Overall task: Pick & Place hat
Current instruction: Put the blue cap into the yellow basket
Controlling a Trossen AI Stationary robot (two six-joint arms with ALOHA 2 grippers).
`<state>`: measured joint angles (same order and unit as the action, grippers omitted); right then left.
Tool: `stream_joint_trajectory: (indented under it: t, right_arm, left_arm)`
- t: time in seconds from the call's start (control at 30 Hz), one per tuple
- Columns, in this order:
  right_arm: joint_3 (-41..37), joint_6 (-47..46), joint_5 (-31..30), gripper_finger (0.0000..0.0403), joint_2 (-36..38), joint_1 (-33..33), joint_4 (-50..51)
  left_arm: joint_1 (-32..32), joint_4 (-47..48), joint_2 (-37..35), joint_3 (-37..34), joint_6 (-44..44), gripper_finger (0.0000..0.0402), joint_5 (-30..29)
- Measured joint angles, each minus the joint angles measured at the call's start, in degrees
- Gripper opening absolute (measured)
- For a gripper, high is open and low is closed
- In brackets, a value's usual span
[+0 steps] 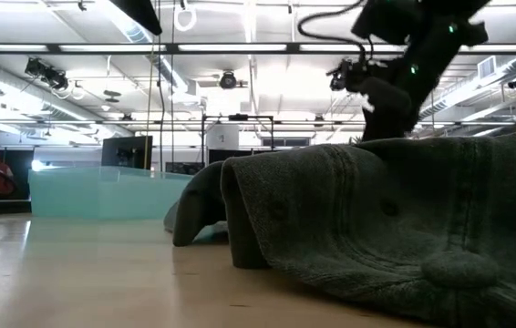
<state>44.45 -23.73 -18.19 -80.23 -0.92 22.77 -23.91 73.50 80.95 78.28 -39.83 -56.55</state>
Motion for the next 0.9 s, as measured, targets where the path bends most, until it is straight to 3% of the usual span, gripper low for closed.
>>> stream_joint_trajectory:
  t: [0.2,0.33,0.57,0.73,0.8,0.9]
  right_arm:
    - [-4.0,0.4,-5.3,0.0016,0.0,1.3,-3.7]
    - [-3.3,2.6,-4.9,0.0046,0.1,2.3,-2.8]
    - [5.4,7.3,-0.2,0.0110,0.4,2.4,7.7]
    - [12.4,8.2,-0.2,0.0146,0.4,2.4,19.2]
    - [14.1,12.1,-1.4,0.0155,0.4,2.4,19.8]
    - [14.8,18.1,-8.4,0.0158,0.4,3.1,12.9]
  left_arm:
    - [0.0,0.0,0.0,0.0,0.0,0.0105,0.0]
    - [0.0,0.0,0.0,0.0,0.0,0.0105,0.0]
    - [0.0,-0.1,0.0,0.0,-0.6,0.0105,2.1]
    - [-0.1,-0.1,0.0,0.0,-1.5,0.0105,2.4]
    - [-0.1,0.0,0.0,0.0,-1.5,0.0105,2.4]
    - [-0.1,0.0,0.0,0.0,-1.5,0.0105,2.4]
